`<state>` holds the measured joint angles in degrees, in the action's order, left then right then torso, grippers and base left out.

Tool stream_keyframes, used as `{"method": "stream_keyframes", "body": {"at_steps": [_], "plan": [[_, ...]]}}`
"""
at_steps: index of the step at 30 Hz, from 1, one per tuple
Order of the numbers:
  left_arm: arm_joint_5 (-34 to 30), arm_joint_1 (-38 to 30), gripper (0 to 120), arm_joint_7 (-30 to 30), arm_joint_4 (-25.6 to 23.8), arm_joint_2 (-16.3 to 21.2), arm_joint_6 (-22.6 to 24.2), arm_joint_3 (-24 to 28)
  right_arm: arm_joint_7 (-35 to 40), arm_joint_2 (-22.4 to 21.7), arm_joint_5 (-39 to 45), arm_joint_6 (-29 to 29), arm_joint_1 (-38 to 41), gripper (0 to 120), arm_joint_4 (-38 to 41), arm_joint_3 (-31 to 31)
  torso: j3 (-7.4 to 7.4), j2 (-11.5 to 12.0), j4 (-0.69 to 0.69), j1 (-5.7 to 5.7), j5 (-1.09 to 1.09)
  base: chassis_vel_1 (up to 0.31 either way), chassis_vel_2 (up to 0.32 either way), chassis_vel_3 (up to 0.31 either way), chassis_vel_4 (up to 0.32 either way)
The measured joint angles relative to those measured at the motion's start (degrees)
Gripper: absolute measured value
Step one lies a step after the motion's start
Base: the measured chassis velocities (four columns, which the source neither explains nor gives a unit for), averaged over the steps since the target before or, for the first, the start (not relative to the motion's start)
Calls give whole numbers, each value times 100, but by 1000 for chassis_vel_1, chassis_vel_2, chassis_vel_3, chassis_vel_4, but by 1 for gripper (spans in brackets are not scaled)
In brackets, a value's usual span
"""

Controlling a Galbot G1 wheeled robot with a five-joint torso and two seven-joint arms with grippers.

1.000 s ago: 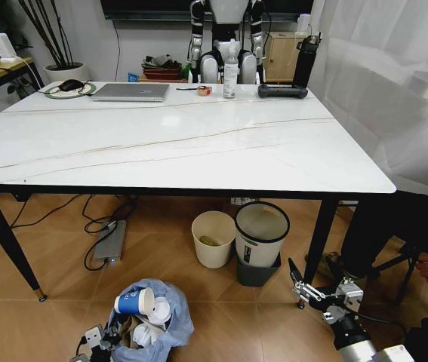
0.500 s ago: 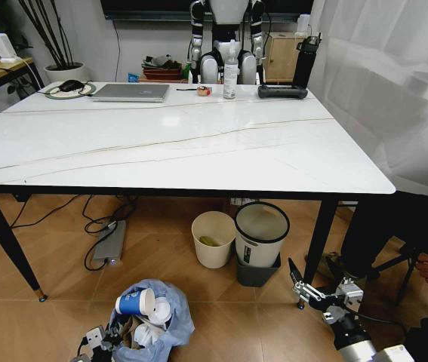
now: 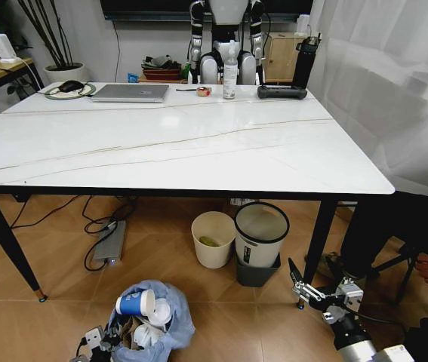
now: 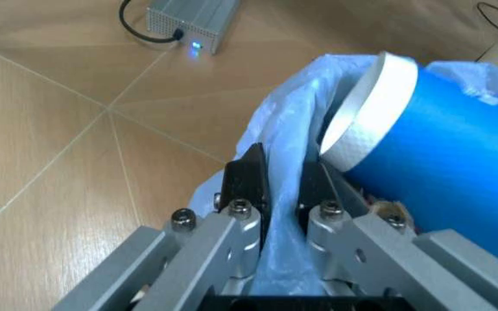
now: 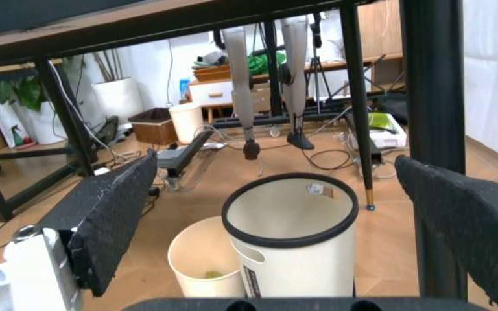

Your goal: Pick up the trash bin and place the trash from the table into it.

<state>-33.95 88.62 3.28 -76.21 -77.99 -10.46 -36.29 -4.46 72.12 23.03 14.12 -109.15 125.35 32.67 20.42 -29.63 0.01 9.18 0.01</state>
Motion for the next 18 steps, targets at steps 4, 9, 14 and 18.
{"method": "stream_keyframes", "body": {"at_steps": [4,9,14,18], "plan": [[1,12,8,11,11,1,-6,-14,0,0,0,0,0,100,0,0,2,-2,0,1,0,0,0,0,0],[6,29,9,18,27,2,-19,-31,0,0,0,0,0,100,0,0,3,-4,-1,1,-1,0,0,0,0],[10,144,15,27,-102,39,-33,-68,0,0,0,0,0,100,0,0,4,-7,-1,2,-1,0,0,0,0],[2,381,31,61,-299,119,-77,-172,0,0,0,0,0,100,0,0,5,-8,-1,2,-1,0,0,0,0]]}}
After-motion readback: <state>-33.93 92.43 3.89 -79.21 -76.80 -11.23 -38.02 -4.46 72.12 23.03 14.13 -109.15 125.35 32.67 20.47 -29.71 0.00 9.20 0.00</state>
